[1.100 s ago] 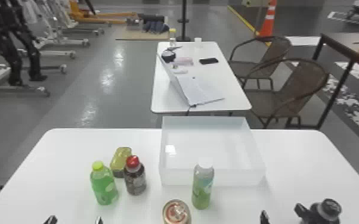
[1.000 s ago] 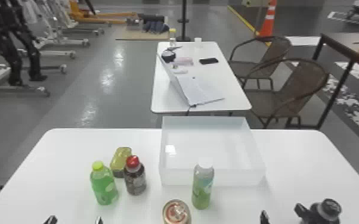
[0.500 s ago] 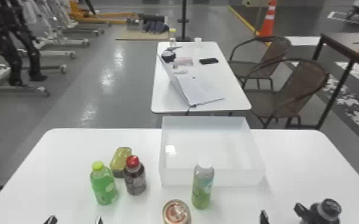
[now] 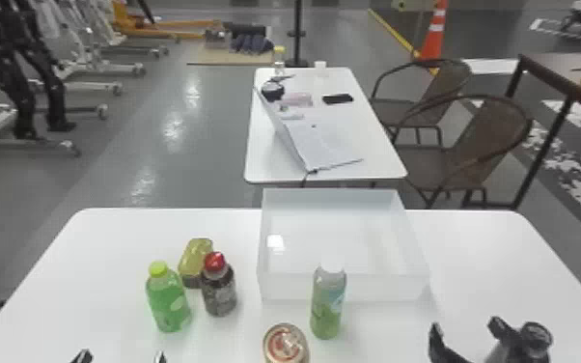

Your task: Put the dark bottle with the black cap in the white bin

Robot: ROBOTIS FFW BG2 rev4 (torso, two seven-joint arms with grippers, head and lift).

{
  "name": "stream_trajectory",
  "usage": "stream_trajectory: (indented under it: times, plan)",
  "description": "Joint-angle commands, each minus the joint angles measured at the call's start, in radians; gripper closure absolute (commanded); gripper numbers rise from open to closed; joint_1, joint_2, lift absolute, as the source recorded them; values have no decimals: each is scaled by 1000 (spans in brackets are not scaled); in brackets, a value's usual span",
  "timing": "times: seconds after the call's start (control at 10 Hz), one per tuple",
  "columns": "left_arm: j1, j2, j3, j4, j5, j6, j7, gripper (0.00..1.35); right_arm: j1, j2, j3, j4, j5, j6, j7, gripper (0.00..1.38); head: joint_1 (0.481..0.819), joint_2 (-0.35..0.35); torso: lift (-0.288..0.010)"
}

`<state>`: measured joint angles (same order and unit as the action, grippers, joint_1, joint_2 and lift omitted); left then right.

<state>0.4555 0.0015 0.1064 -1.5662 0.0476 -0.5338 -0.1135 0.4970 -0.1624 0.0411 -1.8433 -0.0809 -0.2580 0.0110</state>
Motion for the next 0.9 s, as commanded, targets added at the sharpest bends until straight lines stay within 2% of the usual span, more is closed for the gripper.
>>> stream_trajectory:
  times: [0.0,0.2,0.4,0.5,0.7,0.8]
  plan:
    - [-1,-4,-1,2,0,0,0,104,-18,4,-12,6,-10,-21,-22,366,549,0,-100]
    - [-5,-4,-2,3,0,0,0,104,-40,6,-50,-14,-20,-21,-23,366,549,0,-100]
    - [-6,-4,-2,5,1,0,0,104,-37,21,-112,-27,-39,-12,-28,366,549,0,-100]
    - [-6,-4,-2,5,1,0,0,104,-41,37,-147,-24,-56,-10,-29,366,549,0,-100]
    - [-8,-4,-4,6,1,0,0,104,-46,84,-230,-16,-53,-7,-34,361,549,0,-100]
    - [-8,-4,-4,6,1,0,0,104,-51,95,-257,-4,-56,-9,-33,361,549,0,-100]
